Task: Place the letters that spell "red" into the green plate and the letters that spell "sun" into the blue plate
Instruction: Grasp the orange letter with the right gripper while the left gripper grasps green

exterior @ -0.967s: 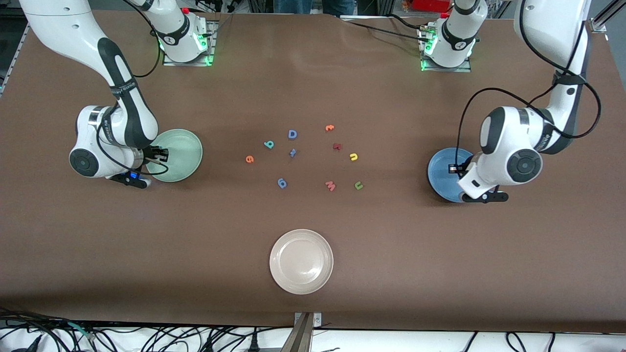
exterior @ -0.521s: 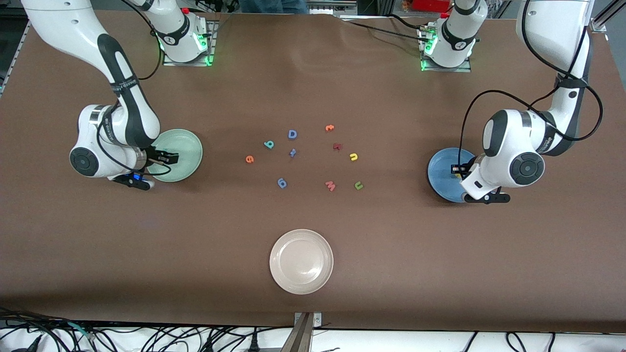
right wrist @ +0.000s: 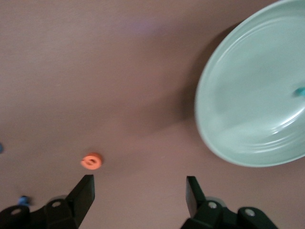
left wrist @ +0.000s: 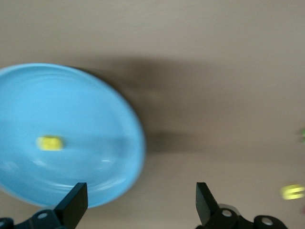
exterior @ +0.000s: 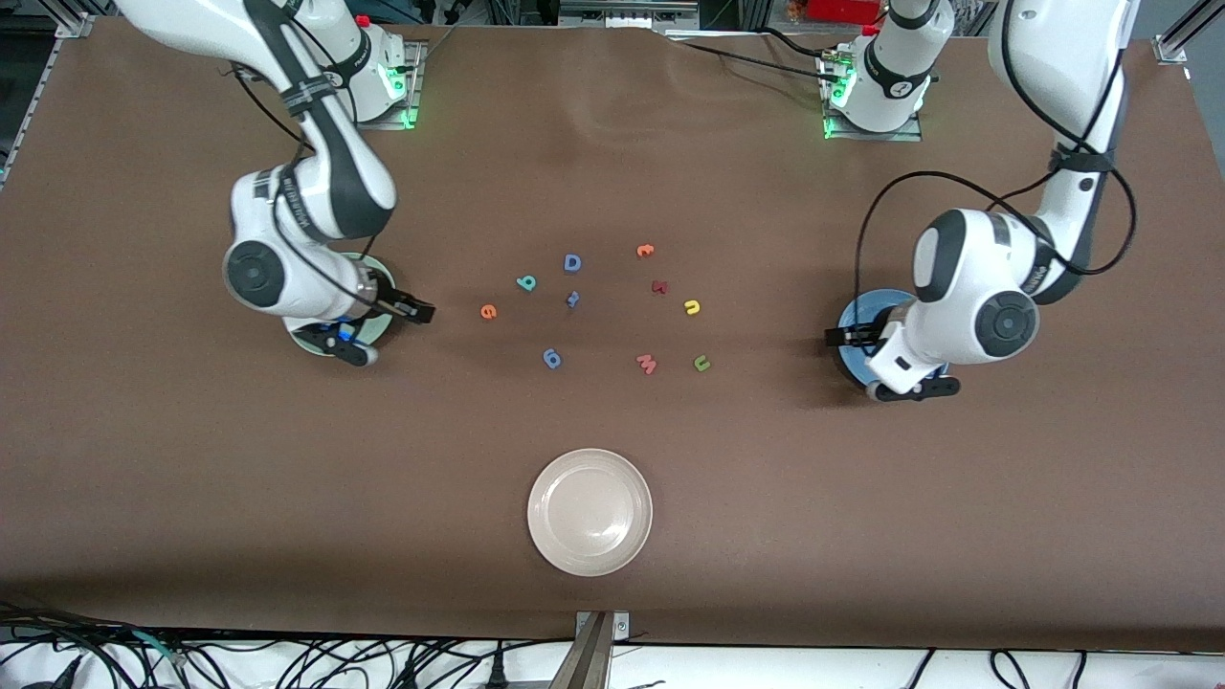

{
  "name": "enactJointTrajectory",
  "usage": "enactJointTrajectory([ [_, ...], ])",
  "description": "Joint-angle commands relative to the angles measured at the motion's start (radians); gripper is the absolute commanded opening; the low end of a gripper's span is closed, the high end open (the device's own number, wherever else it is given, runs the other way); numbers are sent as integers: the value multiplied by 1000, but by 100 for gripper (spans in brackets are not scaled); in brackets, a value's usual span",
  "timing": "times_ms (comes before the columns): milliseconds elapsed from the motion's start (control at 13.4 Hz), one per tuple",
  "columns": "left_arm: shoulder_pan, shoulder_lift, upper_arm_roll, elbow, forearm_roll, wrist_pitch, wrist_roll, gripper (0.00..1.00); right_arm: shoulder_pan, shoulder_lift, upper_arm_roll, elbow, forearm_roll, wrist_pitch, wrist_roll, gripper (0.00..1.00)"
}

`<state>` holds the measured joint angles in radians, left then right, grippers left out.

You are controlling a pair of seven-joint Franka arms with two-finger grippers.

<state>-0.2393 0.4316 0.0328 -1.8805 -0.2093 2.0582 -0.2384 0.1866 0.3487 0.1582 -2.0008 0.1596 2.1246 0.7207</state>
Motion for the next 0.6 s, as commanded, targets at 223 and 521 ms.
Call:
enactJointTrajectory([
  [223, -96, 73, -71, 47, -33, 206, -434, 100, 131, 96, 1, -7, 11, 182, 275, 99],
  [521, -153, 188, -94, 171, -27, 214, -714, 100, 137, 136, 0, -21, -3, 222, 286, 99],
])
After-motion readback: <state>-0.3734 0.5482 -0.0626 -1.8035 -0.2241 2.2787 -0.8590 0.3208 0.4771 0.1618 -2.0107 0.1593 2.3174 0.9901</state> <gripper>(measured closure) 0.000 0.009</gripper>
